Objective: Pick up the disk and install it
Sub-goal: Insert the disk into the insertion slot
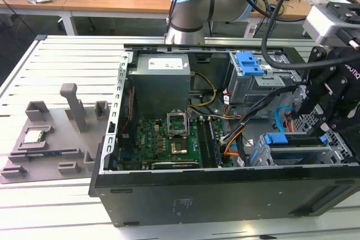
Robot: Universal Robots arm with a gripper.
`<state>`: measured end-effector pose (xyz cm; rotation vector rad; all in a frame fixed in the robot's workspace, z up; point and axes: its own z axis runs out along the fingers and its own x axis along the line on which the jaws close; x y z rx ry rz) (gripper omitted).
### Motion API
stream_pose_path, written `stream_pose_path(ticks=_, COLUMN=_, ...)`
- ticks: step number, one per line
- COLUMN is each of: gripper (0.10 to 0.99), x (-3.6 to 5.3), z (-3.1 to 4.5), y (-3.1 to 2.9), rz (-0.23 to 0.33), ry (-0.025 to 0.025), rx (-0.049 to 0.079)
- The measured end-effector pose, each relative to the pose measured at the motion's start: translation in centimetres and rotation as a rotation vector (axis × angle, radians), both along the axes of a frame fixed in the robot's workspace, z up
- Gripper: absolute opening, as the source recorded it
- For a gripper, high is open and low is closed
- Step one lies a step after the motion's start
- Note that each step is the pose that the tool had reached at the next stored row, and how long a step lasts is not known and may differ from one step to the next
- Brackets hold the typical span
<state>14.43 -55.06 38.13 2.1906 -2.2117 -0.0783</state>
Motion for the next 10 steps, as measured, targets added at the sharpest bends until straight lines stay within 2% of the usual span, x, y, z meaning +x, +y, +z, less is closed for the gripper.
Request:
stream_pose_path(ticks=3, gripper=0.482, x=0.00, z=-0.01, y=0.00, rz=0.000, ry=0.0000, rx=0.000)
stream_pose_path(ticks=9, gripper=0.114, x=0.00, z=-0.04, y=0.00, rz=0.000, ry=-0.0001, rx=0.000)
stream_pose_path(ticks=10, gripper=0.114, x=0.00, z=-0.05, y=0.00, rz=0.000, ry=0.0000, rx=0.000)
